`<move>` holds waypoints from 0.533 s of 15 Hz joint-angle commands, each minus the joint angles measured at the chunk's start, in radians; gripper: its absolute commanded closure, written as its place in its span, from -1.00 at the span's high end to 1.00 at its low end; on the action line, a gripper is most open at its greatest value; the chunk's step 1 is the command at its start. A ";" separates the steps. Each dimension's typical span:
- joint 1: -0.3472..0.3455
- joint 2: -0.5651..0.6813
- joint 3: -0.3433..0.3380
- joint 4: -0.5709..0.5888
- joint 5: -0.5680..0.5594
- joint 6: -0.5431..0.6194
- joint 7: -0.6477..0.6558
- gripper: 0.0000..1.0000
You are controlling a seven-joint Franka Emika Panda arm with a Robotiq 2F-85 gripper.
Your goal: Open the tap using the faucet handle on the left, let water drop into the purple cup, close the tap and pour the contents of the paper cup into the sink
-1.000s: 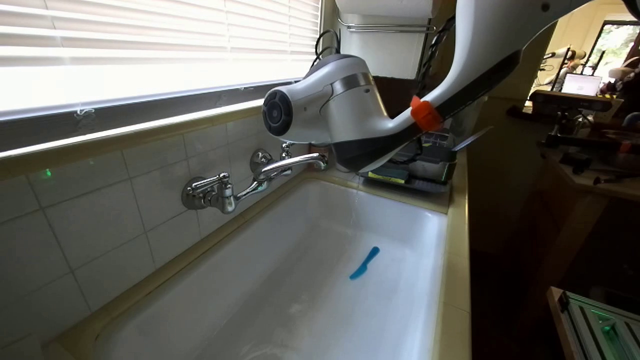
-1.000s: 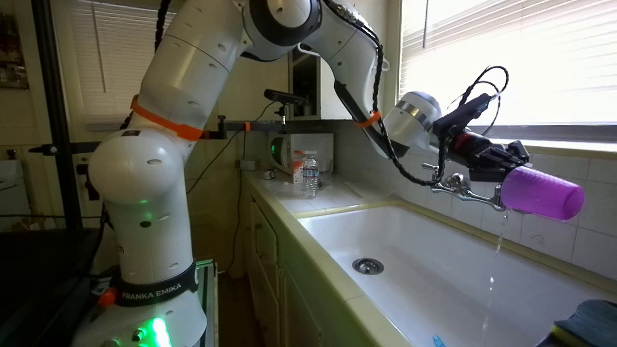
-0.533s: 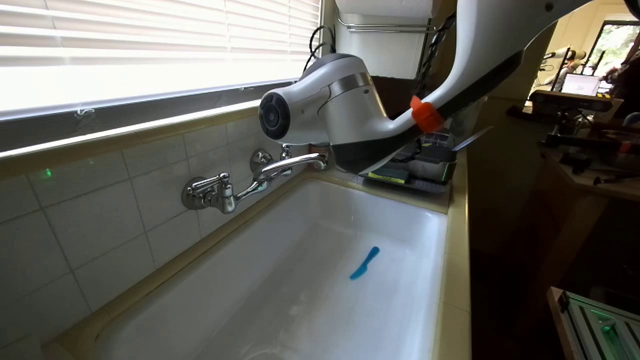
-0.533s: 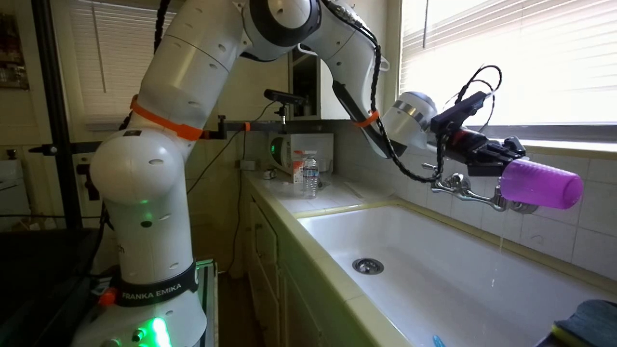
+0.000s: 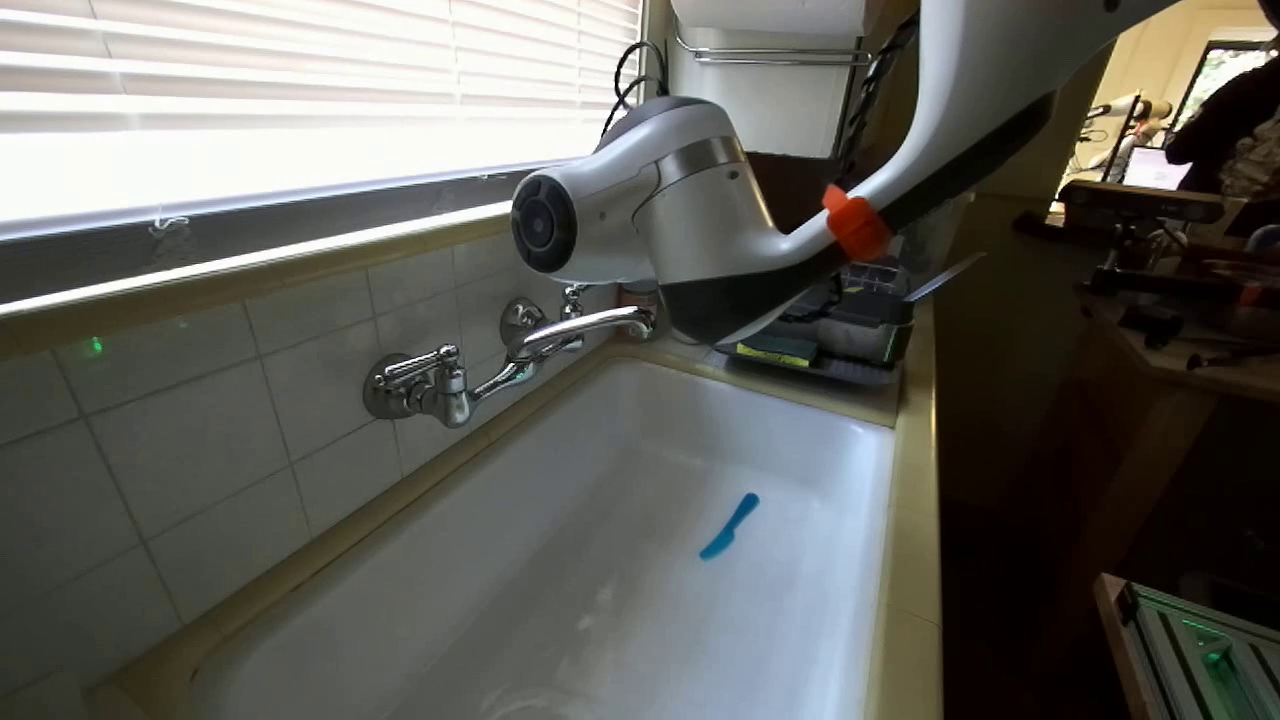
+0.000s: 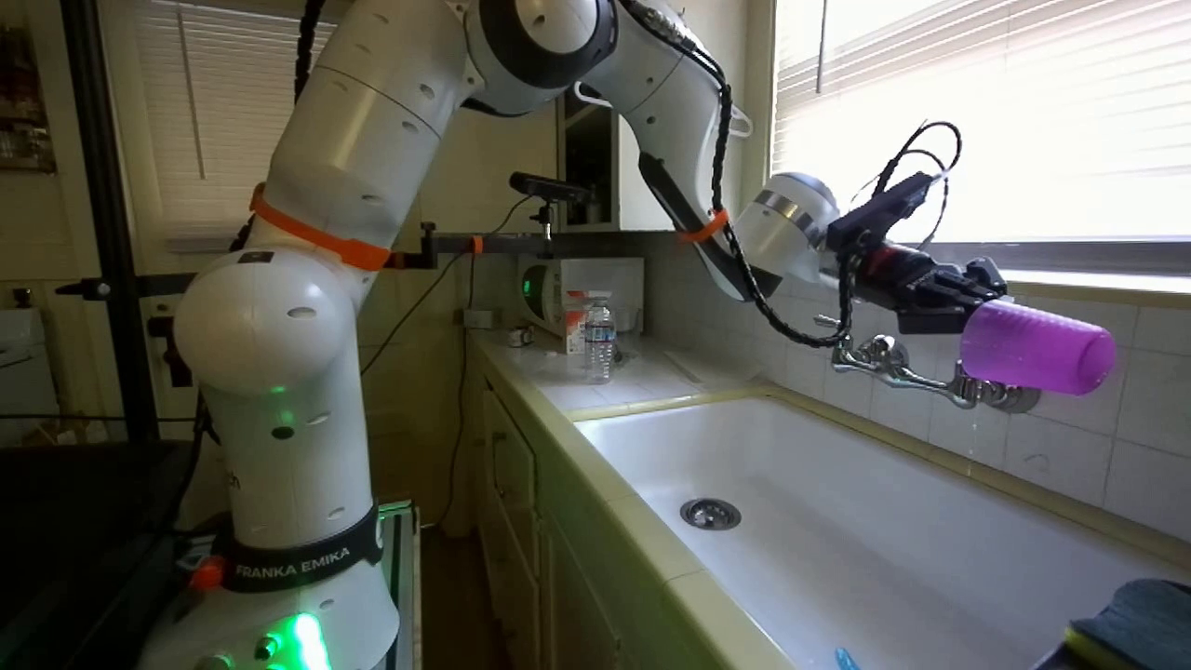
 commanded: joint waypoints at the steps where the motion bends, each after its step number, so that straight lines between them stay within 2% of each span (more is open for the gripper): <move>1: -0.012 -0.039 0.014 -0.044 0.005 0.018 0.006 -0.98; 8: -0.045 -0.074 0.029 -0.064 0.092 0.116 0.038 -0.98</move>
